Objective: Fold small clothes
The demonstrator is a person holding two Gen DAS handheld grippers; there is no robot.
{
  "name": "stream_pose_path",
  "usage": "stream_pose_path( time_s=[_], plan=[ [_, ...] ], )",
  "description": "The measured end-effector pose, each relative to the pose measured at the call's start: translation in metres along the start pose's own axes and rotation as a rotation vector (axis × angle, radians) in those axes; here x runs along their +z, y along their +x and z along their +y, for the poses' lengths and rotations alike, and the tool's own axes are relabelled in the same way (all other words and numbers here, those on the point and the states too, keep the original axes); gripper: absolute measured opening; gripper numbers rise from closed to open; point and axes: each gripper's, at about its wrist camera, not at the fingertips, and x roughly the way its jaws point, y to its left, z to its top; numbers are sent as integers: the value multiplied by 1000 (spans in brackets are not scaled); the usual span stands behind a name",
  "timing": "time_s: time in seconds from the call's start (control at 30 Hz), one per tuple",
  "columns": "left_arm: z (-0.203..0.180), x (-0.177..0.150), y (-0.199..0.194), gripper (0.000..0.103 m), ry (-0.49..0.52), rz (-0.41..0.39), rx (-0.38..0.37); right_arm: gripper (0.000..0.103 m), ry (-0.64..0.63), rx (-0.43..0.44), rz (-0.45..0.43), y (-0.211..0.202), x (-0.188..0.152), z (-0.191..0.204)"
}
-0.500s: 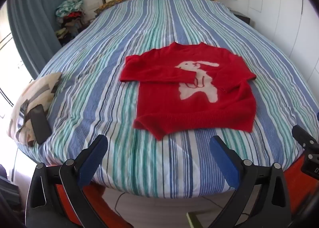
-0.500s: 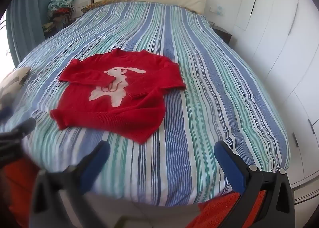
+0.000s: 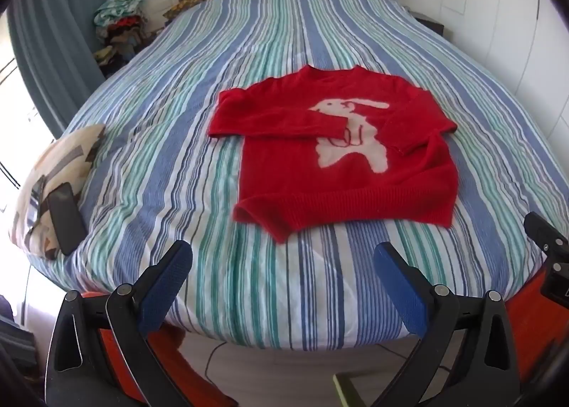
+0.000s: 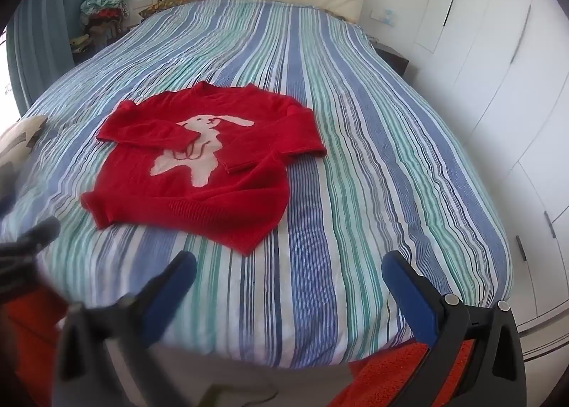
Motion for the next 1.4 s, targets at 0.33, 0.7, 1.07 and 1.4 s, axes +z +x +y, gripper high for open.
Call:
stream_pose_path(
  time_s=[0.33,0.7,1.07,1.4],
  plan=[
    [-1,-1,4,102,13,10,7,103,1,-10,6,2,1,-1],
    [45,-10,39,102,-135,94,-42,103,44,-26,-7,8,2,-14],
    [33,-2,37,102,-106,67,-82,103,59,12,-17,13,6,-7],
    [55,-6,137,99,-195,142,-317,103,234,450,6,93,-14,-20]
  ],
)
